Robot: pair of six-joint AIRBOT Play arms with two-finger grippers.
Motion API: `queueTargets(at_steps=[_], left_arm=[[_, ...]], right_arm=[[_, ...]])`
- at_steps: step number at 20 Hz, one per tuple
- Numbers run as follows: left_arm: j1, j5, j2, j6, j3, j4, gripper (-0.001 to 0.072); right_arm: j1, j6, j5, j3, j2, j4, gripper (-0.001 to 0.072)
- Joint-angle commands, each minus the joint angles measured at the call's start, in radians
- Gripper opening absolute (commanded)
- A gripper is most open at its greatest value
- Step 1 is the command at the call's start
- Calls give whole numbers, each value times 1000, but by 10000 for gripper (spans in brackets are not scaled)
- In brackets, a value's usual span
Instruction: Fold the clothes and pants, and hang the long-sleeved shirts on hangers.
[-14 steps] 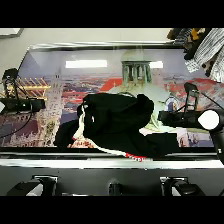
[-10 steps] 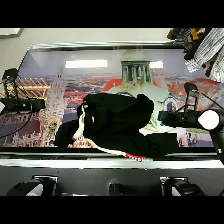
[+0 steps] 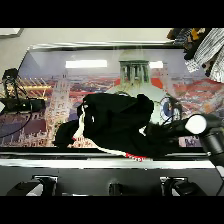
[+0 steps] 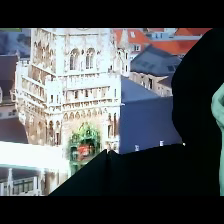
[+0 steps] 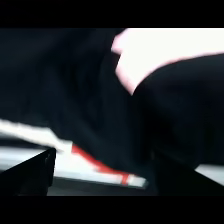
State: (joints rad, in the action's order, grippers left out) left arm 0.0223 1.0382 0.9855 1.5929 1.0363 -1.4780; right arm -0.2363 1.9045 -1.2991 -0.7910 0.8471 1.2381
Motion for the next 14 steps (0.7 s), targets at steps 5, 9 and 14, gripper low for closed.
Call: queueTargets(at_steps=[5,9,14], left_arm=[[1,-56,0,3,0,0,33],[1,-64,0,3,0,0,33],[1,-64,0,3,0,0,33]], right_arm=[[-303,371,-11,143,1,73,695],[-308,452,74,232,3,76,695],[-308,494,225,307,43,75,674]])
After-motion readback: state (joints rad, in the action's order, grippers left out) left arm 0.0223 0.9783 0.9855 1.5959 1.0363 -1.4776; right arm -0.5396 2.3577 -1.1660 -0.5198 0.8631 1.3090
